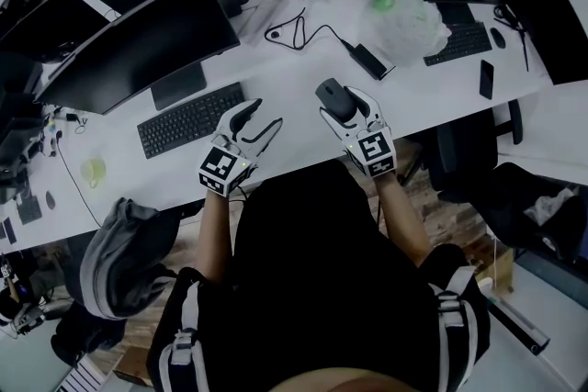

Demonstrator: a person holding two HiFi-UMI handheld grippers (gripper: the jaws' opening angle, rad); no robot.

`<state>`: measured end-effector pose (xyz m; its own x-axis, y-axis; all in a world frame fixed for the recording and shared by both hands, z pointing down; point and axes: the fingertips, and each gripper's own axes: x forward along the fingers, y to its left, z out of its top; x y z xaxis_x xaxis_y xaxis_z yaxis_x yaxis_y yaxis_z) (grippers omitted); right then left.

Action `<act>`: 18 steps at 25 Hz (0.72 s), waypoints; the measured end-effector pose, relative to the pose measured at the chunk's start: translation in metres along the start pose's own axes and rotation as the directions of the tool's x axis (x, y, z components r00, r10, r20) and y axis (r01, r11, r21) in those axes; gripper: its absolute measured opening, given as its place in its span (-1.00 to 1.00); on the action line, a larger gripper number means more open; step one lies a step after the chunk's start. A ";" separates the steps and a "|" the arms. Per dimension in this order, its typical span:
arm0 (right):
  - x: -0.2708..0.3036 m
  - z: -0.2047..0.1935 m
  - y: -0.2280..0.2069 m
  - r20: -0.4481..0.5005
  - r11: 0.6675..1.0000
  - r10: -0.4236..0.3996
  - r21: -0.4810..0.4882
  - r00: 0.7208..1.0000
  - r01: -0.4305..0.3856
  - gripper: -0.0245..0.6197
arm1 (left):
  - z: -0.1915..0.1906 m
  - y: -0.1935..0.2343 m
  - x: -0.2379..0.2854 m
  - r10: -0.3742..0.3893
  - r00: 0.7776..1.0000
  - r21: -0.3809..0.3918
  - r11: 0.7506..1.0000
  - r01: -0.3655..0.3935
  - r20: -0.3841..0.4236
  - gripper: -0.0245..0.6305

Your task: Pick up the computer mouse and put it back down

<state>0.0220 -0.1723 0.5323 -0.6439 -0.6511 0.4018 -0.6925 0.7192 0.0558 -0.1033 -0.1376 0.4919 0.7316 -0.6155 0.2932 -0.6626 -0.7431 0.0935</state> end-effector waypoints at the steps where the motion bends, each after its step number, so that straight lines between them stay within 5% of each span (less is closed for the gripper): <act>1: 0.000 0.000 0.000 -0.001 1.000 0.000 -0.002 1.000 0.000 0.00 | 0.000 0.000 0.000 -0.001 1.000 0.000 1.000 0.001 0.000 -0.24; 18: 0.005 -0.006 -0.006 -0.016 0.999 -0.038 -0.006 0.999 0.038 0.00 | -0.005 0.006 0.009 -0.047 0.999 -0.003 0.999 0.047 -0.016 -0.24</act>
<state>0.0251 -0.1784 0.5395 -0.6120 -0.6740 0.4136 -0.7142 0.6957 0.0768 -0.1013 -0.1463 0.5000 0.7590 -0.5759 0.3037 -0.6283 -0.7702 0.1096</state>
